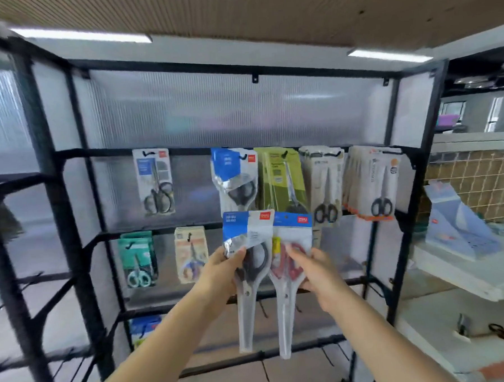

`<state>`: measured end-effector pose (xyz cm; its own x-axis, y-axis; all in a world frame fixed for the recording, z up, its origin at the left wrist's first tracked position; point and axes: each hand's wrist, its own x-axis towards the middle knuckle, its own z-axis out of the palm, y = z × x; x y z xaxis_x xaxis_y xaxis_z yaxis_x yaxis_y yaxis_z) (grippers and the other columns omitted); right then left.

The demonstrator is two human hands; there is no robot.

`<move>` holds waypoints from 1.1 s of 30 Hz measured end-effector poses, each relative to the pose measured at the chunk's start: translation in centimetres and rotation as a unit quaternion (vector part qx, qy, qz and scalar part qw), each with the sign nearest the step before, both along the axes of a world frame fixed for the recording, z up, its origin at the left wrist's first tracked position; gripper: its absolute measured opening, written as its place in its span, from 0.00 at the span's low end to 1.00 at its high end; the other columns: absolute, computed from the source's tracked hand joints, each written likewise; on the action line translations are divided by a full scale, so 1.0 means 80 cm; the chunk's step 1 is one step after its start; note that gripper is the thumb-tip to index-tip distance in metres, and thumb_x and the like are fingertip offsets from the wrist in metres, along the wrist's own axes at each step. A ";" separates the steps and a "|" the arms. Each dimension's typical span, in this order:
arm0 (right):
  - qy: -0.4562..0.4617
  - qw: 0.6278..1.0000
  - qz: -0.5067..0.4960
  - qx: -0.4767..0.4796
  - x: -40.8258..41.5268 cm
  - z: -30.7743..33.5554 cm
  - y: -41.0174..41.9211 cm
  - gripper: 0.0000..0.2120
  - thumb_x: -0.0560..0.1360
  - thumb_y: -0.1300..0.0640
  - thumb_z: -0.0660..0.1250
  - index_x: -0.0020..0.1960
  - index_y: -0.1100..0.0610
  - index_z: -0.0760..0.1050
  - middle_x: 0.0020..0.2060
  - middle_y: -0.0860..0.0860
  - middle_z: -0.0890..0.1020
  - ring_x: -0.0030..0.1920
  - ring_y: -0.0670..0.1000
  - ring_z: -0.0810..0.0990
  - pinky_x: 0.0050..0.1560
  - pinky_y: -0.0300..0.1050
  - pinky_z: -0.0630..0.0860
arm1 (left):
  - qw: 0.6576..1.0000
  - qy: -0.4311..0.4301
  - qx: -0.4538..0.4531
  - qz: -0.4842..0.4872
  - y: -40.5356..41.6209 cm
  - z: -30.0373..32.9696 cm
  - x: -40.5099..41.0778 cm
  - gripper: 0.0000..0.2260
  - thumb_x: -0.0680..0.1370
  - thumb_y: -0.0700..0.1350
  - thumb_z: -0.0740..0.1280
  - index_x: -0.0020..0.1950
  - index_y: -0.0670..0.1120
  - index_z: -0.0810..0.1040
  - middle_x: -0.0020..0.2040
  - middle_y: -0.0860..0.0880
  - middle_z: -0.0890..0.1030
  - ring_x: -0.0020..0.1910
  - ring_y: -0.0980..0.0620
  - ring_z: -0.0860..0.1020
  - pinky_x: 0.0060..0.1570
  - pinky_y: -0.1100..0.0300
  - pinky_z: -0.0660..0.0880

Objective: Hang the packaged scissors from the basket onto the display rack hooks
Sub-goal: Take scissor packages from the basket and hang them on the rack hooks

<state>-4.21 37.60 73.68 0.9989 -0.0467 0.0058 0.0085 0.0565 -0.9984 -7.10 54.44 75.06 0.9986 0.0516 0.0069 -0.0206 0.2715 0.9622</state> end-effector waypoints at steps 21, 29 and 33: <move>-0.105 0.994 -0.041 0.012 0.093 0.073 0.046 0.13 0.75 0.47 0.66 0.37 0.54 0.73 0.34 0.49 0.78 0.38 0.49 0.77 0.35 0.40 0.69 | 0.995 0.001 -0.045 0.093 0.056 0.023 0.098 0.15 0.76 0.47 0.67 0.59 0.41 0.76 0.51 0.40 0.82 0.48 0.42 0.82 0.45 0.48 0.78; -0.143 0.986 -0.068 0.061 0.155 0.123 0.013 0.13 0.74 0.46 0.68 0.39 0.55 0.74 0.35 0.48 0.79 0.37 0.47 0.77 0.35 0.39 0.71 | 0.984 -0.020 -0.068 0.166 0.006 0.066 0.173 0.12 0.75 0.50 0.70 0.48 0.41 0.78 0.46 0.42 0.83 0.45 0.44 0.82 0.49 0.49 0.79; -0.143 0.985 -0.062 0.068 0.171 0.127 0.010 0.11 0.74 0.47 0.68 0.39 0.54 0.75 0.34 0.47 0.79 0.36 0.44 0.77 0.30 0.34 0.71 | 0.972 -0.010 -0.075 0.222 -0.003 0.078 0.196 0.14 0.72 0.54 0.72 0.38 0.44 0.77 0.36 0.46 0.80 0.39 0.47 0.79 0.46 0.54 0.77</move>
